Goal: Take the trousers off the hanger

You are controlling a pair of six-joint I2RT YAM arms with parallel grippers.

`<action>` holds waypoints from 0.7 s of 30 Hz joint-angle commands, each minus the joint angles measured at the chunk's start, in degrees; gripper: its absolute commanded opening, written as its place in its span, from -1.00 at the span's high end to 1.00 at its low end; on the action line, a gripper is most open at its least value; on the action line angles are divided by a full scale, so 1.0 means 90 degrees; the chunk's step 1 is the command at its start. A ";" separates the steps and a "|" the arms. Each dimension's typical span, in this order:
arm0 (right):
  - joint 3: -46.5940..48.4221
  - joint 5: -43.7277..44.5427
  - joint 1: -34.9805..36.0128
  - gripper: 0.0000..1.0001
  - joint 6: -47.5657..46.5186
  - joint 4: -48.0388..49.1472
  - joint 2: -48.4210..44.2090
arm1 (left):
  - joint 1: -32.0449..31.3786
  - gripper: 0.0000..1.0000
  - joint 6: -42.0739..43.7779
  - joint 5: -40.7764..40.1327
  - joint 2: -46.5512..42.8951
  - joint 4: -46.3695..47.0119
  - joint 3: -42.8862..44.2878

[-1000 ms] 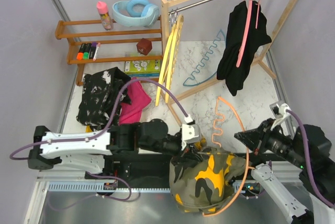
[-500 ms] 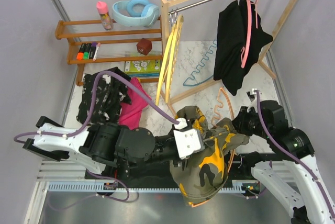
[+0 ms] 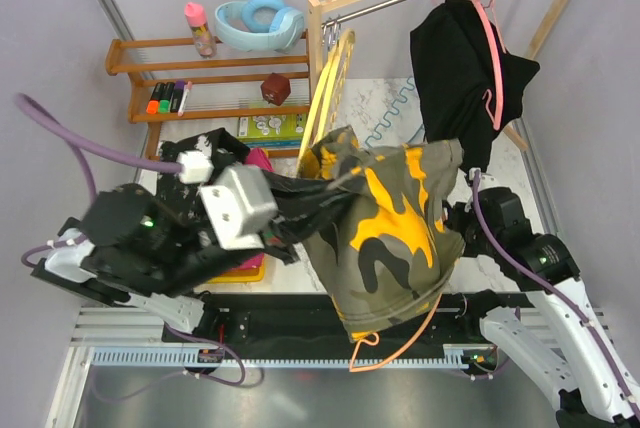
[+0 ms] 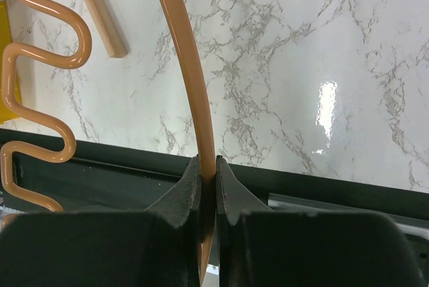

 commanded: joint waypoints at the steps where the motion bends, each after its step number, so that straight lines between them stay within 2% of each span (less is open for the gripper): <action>1: 0.0253 0.0266 -0.0013 1.00 -0.0126 0.0141 -0.0245 | -0.0181 0.96 -0.0124 -0.1058 -0.0392 -0.0308 0.0250; 3: 0.0254 0.0315 -0.0013 1.00 -0.0184 0.0121 -0.0304 | -0.0190 0.96 -0.0809 -0.0846 -0.0975 -0.1149 -0.0180; 4: 0.0225 0.0306 -0.0013 1.00 -0.0214 0.0131 -0.0314 | -0.0190 0.96 -0.1383 -0.0718 -0.1231 -0.1277 -0.0724; 7: 0.0185 0.0276 -0.0013 1.00 -0.0292 0.0180 -0.0323 | -0.0200 0.96 -0.2099 -0.0590 -0.2098 -0.1629 -0.1663; 10: 0.0195 0.0237 -0.0013 1.00 -0.0331 0.0267 -0.0285 | -0.0190 0.96 -0.2754 -0.0327 -0.2744 -0.1991 -0.2289; 13: 0.0253 0.0198 -0.0013 1.00 -0.0370 0.0336 -0.0216 | -0.0190 0.96 -0.3193 -0.0228 -0.2932 -0.2653 -0.2545; 14: 0.0273 0.0198 -0.0013 1.00 -0.0370 0.0355 -0.0197 | -0.0190 0.96 -0.3398 -0.0354 -0.2884 -0.2946 -0.2526; 15: 0.0293 0.0198 -0.0013 1.00 -0.0370 0.0356 -0.0187 | -0.0190 0.96 -0.3642 -0.0868 -0.2845 -0.3345 -0.2507; 17: 0.0371 0.0198 -0.0003 1.00 -0.0390 0.0375 -0.0196 | -0.0190 0.96 -0.4656 -0.1553 -0.2786 -0.4477 -0.2613; 18: 0.0390 0.0198 -0.0012 1.00 -0.0380 0.0375 -0.0216 | -0.0181 0.96 -0.5482 -0.2117 -0.2796 -0.4830 -0.2769; 19: 0.0429 0.0198 -0.0003 1.00 -0.0380 0.0375 -0.0235 | -0.0181 0.96 -0.5848 -0.2268 -0.2805 -0.5442 -0.2877; 21: 0.0439 0.0198 -0.0022 1.00 -0.0390 0.0365 -0.0236 | -0.0181 0.96 -0.6831 -0.2560 -0.2932 -0.5769 -0.3314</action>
